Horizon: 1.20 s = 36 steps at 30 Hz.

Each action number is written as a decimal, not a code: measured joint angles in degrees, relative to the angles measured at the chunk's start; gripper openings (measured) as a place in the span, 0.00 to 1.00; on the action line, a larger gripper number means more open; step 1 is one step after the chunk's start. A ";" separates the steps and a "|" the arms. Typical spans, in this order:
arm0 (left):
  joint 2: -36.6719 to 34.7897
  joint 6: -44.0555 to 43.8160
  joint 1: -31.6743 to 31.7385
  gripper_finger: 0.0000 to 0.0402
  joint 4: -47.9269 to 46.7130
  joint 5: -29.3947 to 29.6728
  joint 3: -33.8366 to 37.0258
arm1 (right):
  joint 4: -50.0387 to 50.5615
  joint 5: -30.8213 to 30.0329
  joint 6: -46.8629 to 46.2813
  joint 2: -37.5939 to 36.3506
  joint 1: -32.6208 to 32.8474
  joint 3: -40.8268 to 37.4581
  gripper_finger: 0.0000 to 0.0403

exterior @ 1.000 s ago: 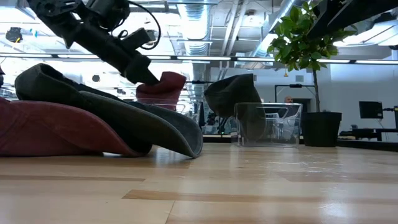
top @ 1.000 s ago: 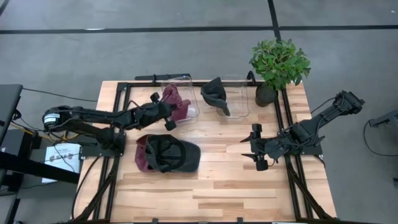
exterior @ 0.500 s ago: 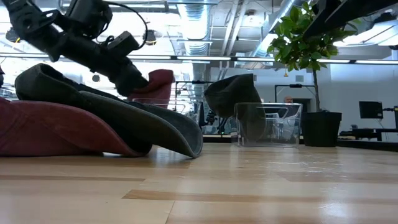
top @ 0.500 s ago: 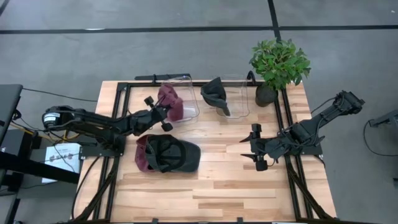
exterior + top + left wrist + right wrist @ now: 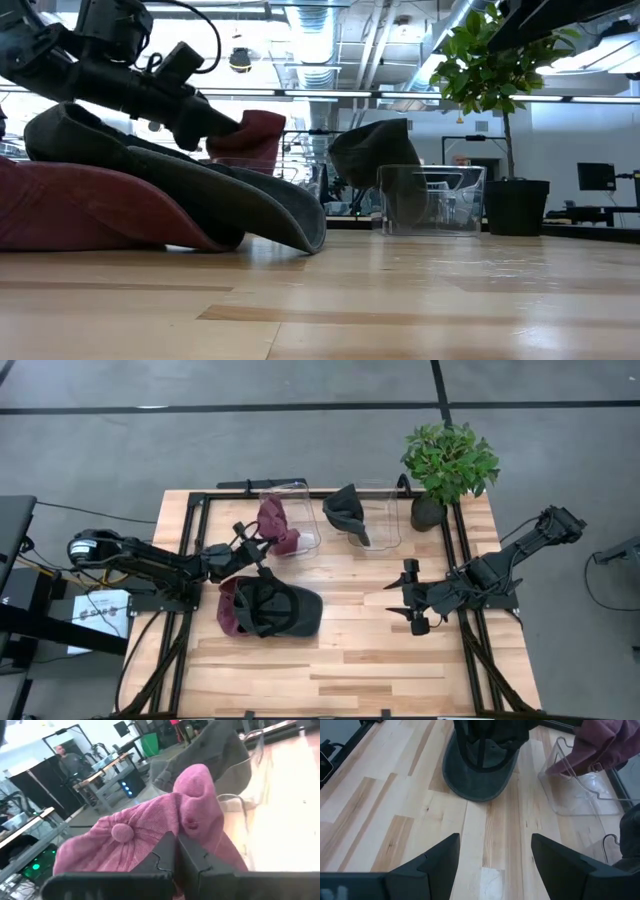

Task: Pick & Place hat
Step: Put the right red cap in the left transparent bin

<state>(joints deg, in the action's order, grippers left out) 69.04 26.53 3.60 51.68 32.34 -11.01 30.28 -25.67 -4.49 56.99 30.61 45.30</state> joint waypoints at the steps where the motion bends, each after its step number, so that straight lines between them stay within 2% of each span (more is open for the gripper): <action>1: 0.00 -0.21 -0.32 0.02 0.28 -0.02 0.25 | -0.04 0.00 0.00 0.00 0.00 0.00 0.59; 8: 0.00 -1.45 -2.10 0.02 4.85 -1.52 2.84 | -0.79 0.02 0.02 0.00 0.00 0.00 0.59; 17: 0.00 -2.06 -2.09 0.02 14.85 -10.37 8.71 | -0.79 0.02 0.48 0.00 0.00 0.02 0.59; 21: -0.01 -3.36 -1.94 0.02 19.30 -8.93 10.82 | -0.77 0.02 0.48 0.00 0.00 0.02 0.59; 29: -0.01 -6.88 -1.95 0.02 19.30 -5.25 10.81 | -0.82 -0.12 0.48 0.00 0.00 0.02 0.59; 36: -0.03 -13.18 -1.95 0.02 19.96 -3.67 10.64 | -6.78 -4.48 2.91 0.00 -2.61 0.04 0.59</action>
<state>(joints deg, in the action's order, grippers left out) 69.00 13.35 1.65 71.64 28.67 -0.37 23.50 -30.15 -1.58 56.99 28.00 45.34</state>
